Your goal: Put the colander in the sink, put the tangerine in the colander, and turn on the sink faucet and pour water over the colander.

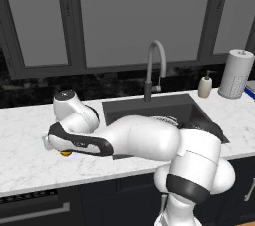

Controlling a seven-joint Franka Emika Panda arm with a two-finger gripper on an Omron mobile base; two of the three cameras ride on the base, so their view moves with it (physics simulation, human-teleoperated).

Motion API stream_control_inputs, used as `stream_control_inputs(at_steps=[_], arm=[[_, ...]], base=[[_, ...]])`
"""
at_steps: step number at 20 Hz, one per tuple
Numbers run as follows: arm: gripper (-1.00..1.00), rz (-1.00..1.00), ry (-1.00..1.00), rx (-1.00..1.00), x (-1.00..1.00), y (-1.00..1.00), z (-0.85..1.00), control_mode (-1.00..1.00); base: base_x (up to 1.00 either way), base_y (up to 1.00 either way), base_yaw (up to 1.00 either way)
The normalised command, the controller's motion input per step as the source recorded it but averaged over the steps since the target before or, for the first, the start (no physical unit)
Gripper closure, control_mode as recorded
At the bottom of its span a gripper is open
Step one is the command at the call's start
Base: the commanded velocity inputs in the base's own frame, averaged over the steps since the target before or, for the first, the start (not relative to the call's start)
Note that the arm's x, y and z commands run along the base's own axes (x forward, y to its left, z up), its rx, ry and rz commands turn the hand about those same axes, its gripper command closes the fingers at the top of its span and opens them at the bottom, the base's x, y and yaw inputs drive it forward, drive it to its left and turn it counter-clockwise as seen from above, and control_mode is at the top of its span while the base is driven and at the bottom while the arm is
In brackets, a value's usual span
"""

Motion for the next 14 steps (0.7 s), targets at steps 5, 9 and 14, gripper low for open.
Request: stream_control_inputs(at_steps=[5, 9, 14], arm=[[-1.0, 0.0, 0.0, -0.04, 0.33, 0.06, -0.23, -1.0], [-1.0, 0.0, 0.0, 0.0, 0.33, 0.0, -0.25, -1.0], [-1.0, 0.0, 0.0, 0.0, 0.2, 0.0, -0.25, -1.0]], base=[[0.0, 0.0, 0.0], [0.0, 0.0, 0.0], [0.0, 0.0, 0.0]])
